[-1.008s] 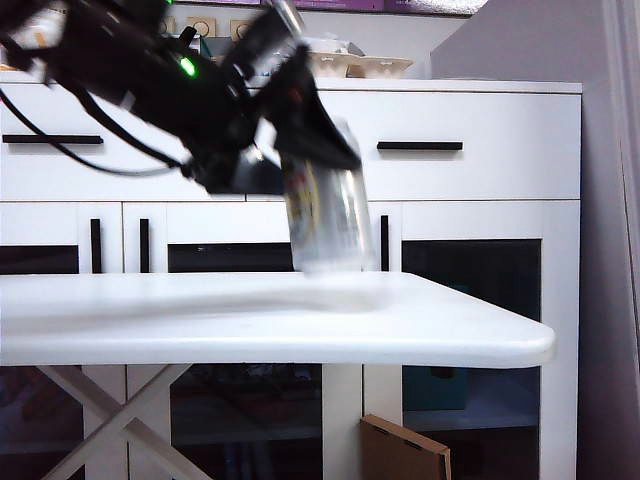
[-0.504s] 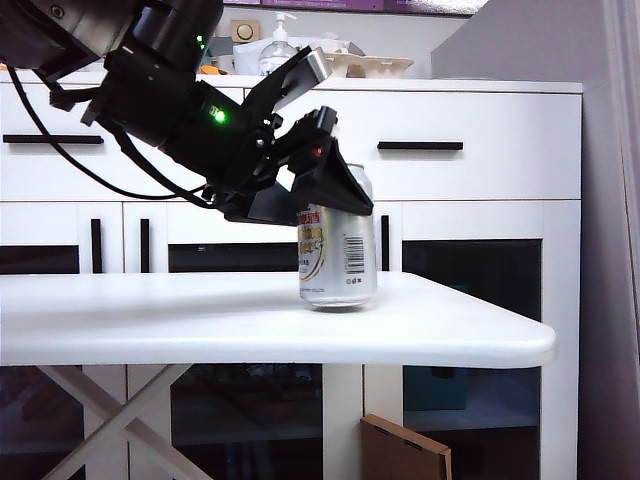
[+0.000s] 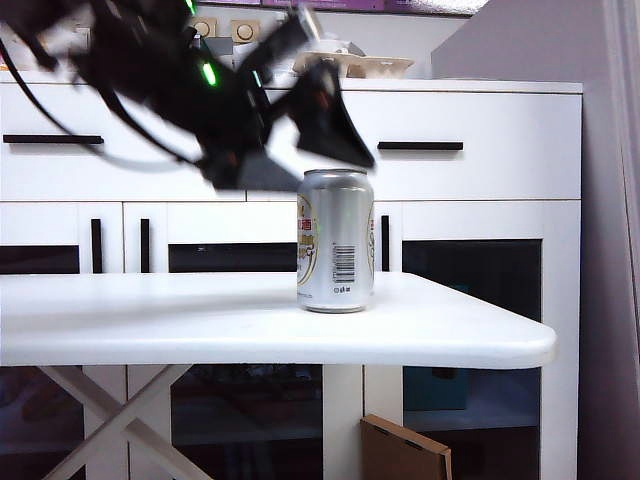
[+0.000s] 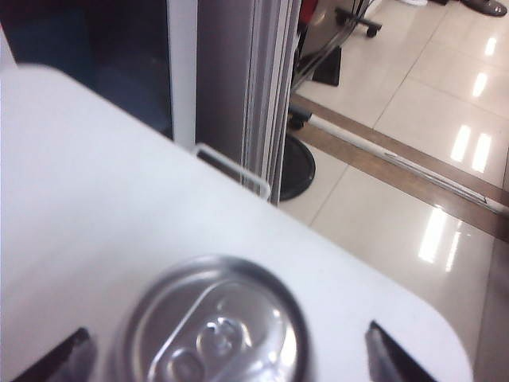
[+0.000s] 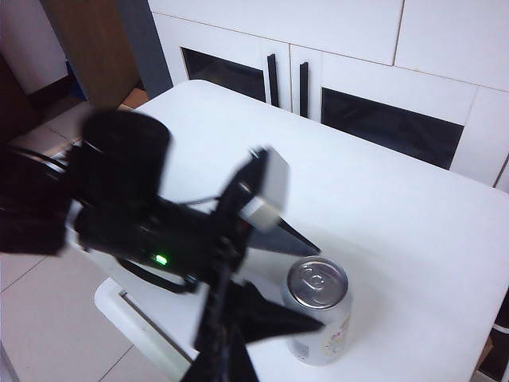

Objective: Pick up a can of beer from the white table, open the left drawer, place the beer inside the drawer, and finally close the drawer.

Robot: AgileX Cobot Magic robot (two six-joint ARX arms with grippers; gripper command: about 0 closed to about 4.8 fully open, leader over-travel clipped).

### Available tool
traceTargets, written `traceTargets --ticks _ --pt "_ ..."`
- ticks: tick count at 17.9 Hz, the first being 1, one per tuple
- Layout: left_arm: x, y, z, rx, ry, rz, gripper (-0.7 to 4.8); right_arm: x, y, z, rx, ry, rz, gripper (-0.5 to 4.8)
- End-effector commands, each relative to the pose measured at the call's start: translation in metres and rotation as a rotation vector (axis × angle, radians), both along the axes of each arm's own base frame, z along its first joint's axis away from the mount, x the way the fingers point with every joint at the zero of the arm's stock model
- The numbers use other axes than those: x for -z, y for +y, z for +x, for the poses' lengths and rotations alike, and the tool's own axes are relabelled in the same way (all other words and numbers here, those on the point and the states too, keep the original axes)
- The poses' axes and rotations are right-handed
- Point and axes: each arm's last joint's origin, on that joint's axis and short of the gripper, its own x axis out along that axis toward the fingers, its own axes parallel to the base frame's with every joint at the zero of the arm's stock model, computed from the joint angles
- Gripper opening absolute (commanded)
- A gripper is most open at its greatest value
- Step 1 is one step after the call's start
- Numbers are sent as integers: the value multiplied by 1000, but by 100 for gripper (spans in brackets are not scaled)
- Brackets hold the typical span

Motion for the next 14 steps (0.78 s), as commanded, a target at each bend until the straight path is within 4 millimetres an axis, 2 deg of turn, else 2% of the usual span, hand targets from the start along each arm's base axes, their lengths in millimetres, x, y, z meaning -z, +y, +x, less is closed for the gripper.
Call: traceTargets --ticks 1,3,5,8,9,10,12,14 --pt "-26 8 -12 17 -67 -22 479 -3 -1 0 31 -18 6 -5" --pt "-49 18 -25 5 -83 -77 479 -3 -2 2 84 -30 -5 -5" --pt "-77 35 -48 -8 -112 -119 -21 -1 1 7 148 -37 -28 -5" --pt "-108 55 -74 -22 -92 -89 -6 4 11 16 152 -27 -41 -4" --pt "-119 63 -83 -13 -42 -15 -6 5 18 22 148 -22 -26 166" --pt "-128 67 -89 -4 -9 41 -6 7 24 27 148 -24 -22 466" --pt "-152 74 -99 4 15 81 -6 10 38 39 102 -36 0 479" --pt "-165 76 -102 2 -23 52 -6 19 47 45 88 -90 21 479"
